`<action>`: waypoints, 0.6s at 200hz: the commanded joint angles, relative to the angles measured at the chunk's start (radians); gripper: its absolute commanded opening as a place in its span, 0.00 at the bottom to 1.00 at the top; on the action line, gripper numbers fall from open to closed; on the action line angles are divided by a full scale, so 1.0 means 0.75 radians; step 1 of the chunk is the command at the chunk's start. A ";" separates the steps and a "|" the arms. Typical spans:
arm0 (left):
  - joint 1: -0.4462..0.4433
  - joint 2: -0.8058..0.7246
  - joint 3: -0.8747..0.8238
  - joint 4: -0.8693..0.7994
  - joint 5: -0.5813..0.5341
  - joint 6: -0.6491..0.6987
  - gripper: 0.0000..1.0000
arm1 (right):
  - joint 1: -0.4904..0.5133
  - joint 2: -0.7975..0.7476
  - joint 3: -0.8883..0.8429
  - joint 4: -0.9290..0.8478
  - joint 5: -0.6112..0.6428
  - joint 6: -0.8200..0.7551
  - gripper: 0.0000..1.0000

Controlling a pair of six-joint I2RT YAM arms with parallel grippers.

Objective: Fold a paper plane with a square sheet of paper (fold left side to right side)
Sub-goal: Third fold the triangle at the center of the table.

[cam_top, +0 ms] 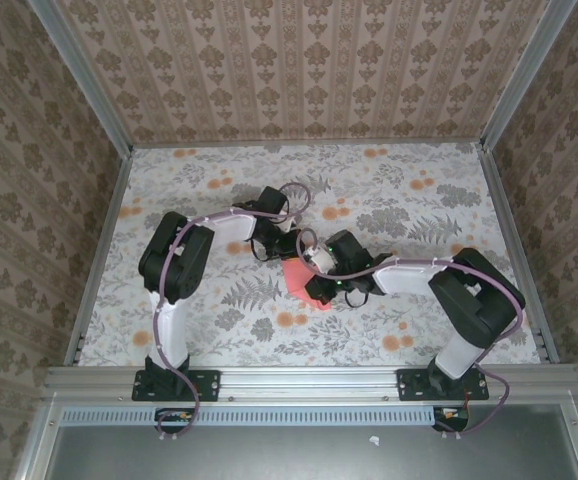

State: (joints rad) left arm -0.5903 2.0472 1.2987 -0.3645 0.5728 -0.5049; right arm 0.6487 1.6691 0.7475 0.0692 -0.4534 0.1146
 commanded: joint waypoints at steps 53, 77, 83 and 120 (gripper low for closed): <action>-0.017 0.042 0.003 -0.072 -0.048 0.041 0.02 | -0.073 0.059 0.070 -0.065 0.042 0.027 0.00; -0.019 0.040 0.003 -0.071 -0.051 0.036 0.02 | -0.087 0.066 0.081 -0.084 0.073 0.020 0.00; -0.019 0.037 0.003 -0.069 -0.051 0.033 0.02 | -0.091 0.067 0.081 -0.087 0.075 0.018 0.00; -0.019 0.038 0.002 -0.068 -0.052 0.032 0.02 | -0.102 0.071 0.081 -0.099 0.089 0.013 0.00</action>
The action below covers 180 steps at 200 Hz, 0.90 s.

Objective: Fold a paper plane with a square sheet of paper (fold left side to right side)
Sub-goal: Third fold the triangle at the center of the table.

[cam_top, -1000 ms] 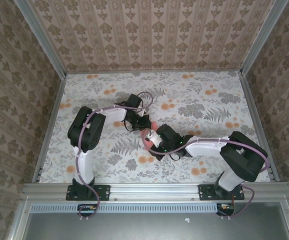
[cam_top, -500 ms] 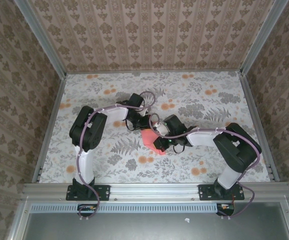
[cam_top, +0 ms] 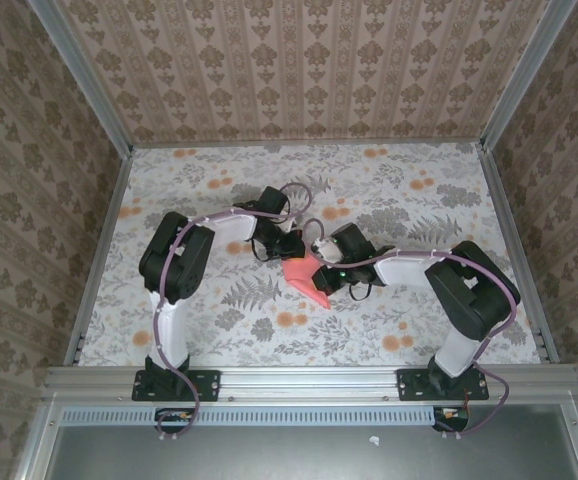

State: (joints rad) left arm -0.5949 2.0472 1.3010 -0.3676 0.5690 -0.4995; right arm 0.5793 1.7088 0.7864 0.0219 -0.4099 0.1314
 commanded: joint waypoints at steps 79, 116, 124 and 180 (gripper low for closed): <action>-0.015 0.036 -0.002 -0.063 -0.051 0.027 0.02 | -0.009 0.022 0.042 -0.042 0.073 -0.001 0.00; -0.015 0.037 0.002 -0.065 -0.053 0.026 0.02 | -0.010 0.018 0.049 -0.043 0.080 0.000 0.00; -0.015 0.038 0.000 -0.064 -0.055 0.025 0.01 | -0.009 0.015 0.048 -0.047 0.082 -0.003 0.00; -0.015 0.039 0.004 -0.063 -0.055 0.028 0.01 | -0.012 0.022 0.055 -0.077 0.084 -0.021 0.00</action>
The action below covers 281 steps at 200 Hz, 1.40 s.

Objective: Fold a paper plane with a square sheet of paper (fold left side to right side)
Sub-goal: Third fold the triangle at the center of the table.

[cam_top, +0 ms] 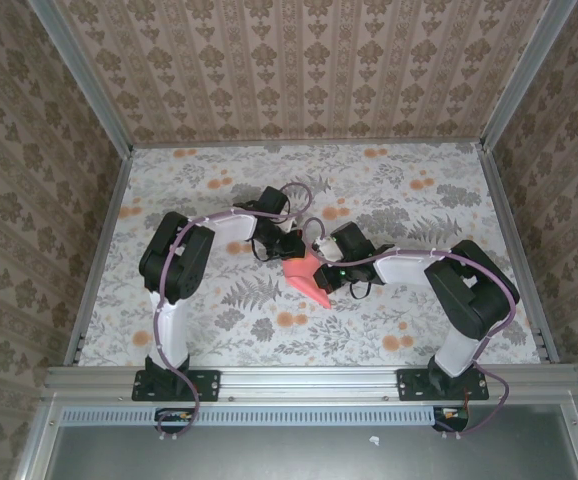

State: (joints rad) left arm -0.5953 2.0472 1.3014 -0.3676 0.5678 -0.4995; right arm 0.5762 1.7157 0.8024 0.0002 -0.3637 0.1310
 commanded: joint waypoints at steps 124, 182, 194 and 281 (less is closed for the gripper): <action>0.047 -0.120 0.097 -0.144 -0.045 0.076 0.25 | -0.001 0.085 0.045 -0.152 0.035 -0.051 0.00; 0.101 -0.375 -0.083 -0.122 -0.001 0.040 0.12 | 0.004 0.082 0.047 -0.162 0.035 -0.055 0.00; 0.088 -0.405 -0.148 -0.082 0.066 0.008 0.07 | 0.005 0.081 0.049 -0.163 0.034 -0.056 0.00; -0.054 -0.358 -0.359 0.134 0.186 -0.178 0.03 | 0.009 0.077 0.053 -0.179 0.039 -0.070 0.00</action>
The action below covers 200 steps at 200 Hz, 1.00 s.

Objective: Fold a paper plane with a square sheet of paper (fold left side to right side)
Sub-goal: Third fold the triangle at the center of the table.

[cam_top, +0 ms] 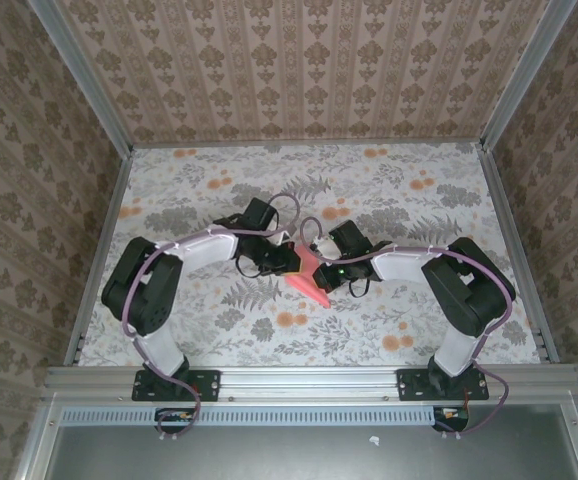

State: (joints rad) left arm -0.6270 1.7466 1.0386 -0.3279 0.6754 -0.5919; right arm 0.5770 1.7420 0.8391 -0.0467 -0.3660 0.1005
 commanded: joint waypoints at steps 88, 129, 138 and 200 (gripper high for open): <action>-0.039 0.117 -0.026 0.033 -0.034 -0.017 0.02 | 0.015 0.050 0.009 -0.137 0.054 -0.034 0.00; -0.035 0.141 -0.037 0.011 -0.112 0.010 0.02 | 0.014 0.051 0.013 -0.144 0.060 -0.032 0.00; -0.033 0.146 -0.043 0.008 -0.125 0.012 0.02 | 0.014 0.052 0.014 -0.144 0.061 -0.032 0.00; -0.024 0.189 -0.060 0.012 -0.188 0.026 0.01 | 0.008 0.034 0.014 -0.136 0.056 -0.011 0.00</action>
State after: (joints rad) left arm -0.6529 1.8557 1.0084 -0.2859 0.5926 -0.6052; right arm 0.5804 1.7470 0.8543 -0.0715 -0.3622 0.0856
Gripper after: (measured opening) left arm 0.047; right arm 0.048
